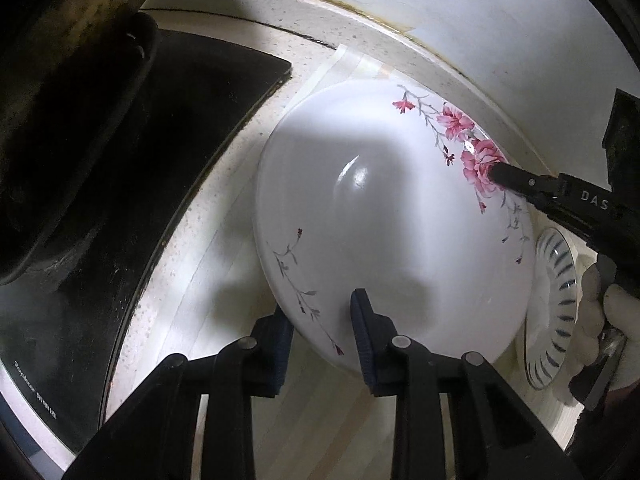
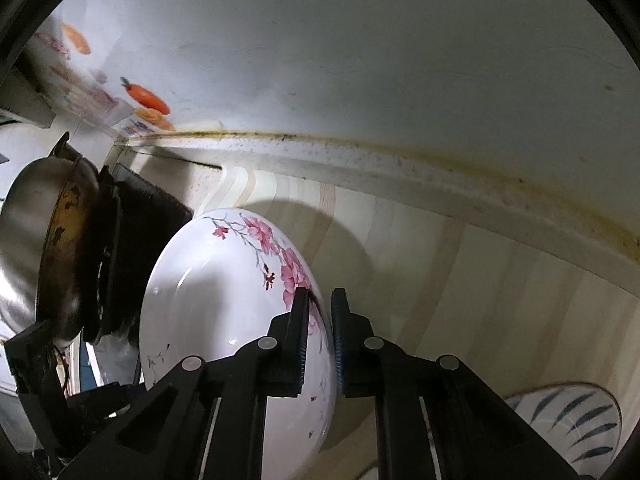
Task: Organize plates and bowls
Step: 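Grasp the pink-flower plate rim with both grippers and lift it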
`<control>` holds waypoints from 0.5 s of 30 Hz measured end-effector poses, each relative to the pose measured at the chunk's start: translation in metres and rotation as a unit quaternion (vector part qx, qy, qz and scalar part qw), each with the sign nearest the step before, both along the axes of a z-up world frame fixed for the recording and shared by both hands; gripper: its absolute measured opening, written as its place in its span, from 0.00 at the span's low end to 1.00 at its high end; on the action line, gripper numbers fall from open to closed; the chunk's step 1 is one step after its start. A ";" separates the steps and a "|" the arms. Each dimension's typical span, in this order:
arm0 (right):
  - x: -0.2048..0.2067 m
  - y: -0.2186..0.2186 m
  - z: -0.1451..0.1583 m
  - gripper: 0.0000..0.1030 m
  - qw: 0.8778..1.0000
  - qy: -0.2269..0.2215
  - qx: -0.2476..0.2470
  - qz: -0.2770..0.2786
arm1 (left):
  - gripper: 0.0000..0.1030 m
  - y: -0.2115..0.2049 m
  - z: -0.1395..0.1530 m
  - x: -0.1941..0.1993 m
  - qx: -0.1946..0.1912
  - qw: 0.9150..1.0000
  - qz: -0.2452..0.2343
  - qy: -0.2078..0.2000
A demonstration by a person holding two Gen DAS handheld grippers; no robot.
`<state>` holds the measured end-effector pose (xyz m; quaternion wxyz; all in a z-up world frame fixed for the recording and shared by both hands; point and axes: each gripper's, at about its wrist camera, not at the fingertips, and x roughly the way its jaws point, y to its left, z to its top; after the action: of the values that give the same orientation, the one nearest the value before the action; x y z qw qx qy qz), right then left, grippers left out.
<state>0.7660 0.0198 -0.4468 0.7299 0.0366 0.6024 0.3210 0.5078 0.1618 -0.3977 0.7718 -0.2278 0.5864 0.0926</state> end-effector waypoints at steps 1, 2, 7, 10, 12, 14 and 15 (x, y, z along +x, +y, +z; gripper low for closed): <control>-0.003 -0.002 0.004 0.11 1.000 -0.003 0.003 0.001 | 0.26 -0.002 0.002 -0.002 -0.002 1.000 -0.003 -0.002; -0.005 -0.005 0.008 0.11 1.000 -0.006 0.006 0.001 | 0.26 -0.004 0.004 -0.004 -0.008 1.000 -0.005 -0.004; -0.022 -0.022 0.026 0.11 1.000 -0.022 0.003 0.005 | 0.25 -0.018 0.016 -0.002 0.003 1.000 -0.024 -0.008; -0.031 -0.037 0.036 0.11 1.000 -0.024 0.011 -0.005 | 0.26 -0.025 0.030 -0.003 0.009 0.999 -0.037 -0.018; -0.040 -0.050 0.048 0.11 0.999 -0.030 0.015 -0.014 | 0.25 -0.028 0.041 -0.003 0.009 0.999 -0.046 -0.024; -0.048 -0.063 0.060 0.11 0.999 -0.035 0.022 -0.025 | 0.25 -0.030 0.052 -0.006 0.011 0.998 -0.058 -0.032; -0.053 -0.072 0.067 0.11 0.998 -0.037 0.027 -0.032 | 0.25 -0.034 0.058 -0.007 0.012 0.997 -0.067 -0.037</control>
<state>0.7127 -0.0521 -0.3795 0.7605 0.0641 0.5645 0.3144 0.5004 0.1274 -0.3392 0.7998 -0.1822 0.5706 0.0393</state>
